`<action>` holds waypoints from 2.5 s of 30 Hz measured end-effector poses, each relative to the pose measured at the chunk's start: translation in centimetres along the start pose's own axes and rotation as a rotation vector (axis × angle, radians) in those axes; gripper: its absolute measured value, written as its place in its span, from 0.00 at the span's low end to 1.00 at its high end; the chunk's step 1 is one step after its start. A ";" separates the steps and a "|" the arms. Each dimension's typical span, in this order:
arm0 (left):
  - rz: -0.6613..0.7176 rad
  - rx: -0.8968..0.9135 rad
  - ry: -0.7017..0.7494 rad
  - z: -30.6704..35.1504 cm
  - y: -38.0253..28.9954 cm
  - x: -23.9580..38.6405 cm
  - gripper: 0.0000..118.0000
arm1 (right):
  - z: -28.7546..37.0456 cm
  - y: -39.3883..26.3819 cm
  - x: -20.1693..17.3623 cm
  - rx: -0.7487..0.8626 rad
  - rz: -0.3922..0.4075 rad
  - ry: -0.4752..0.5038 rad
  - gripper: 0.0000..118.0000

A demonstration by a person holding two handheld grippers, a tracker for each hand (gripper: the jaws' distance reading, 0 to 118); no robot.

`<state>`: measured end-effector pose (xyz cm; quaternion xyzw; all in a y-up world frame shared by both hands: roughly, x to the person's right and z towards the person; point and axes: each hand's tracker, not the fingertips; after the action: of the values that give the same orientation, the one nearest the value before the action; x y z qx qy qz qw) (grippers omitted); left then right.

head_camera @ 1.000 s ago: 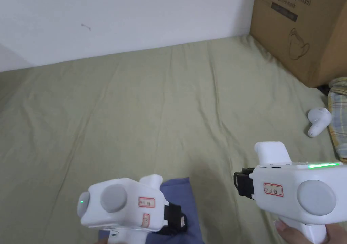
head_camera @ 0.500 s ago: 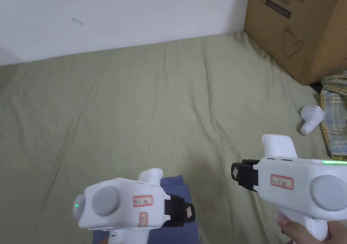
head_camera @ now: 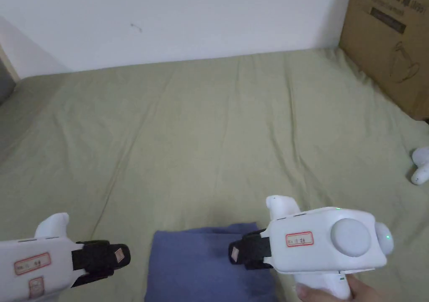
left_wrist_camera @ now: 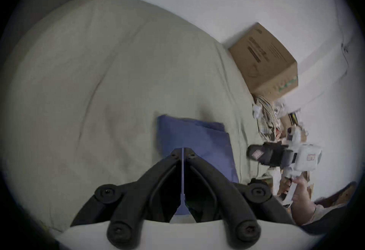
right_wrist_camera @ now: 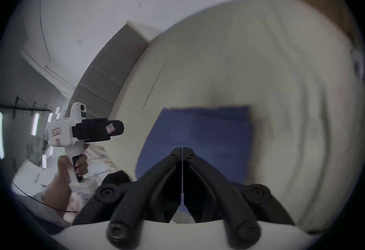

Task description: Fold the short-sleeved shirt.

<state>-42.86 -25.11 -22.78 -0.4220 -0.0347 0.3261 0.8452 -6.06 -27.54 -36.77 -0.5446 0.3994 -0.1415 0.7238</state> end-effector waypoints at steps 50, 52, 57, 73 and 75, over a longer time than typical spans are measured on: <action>0.032 -0.280 -0.364 -12.7 -2.0 -2.4 0.22 | 1.0 -2.0 4.4 0.069 -0.217 -0.119 0.01; 0.007 -0.261 -0.345 -11.2 -1.3 -2.1 0.22 | 2.0 -1.7 1.0 0.138 -0.188 -0.128 0.01; -0.123 -0.178 -0.174 -5.5 1.1 -2.4 0.22 | 1.7 0.4 -8.5 0.232 0.001 -0.241 0.01; -0.308 -0.177 0.509 9.7 11.4 -17.4 0.22 | -13.7 2.0 -26.1 0.104 0.268 -0.244 0.01; -0.353 -0.214 0.555 10.1 12.1 -18.7 0.22 | -15.4 1.8 -27.4 0.087 0.304 -0.246 0.01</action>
<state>-67.25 -23.79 -21.14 -0.5682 0.0899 0.0422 0.8169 -35.29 -19.76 -28.17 -0.4596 0.3792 0.0198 0.8029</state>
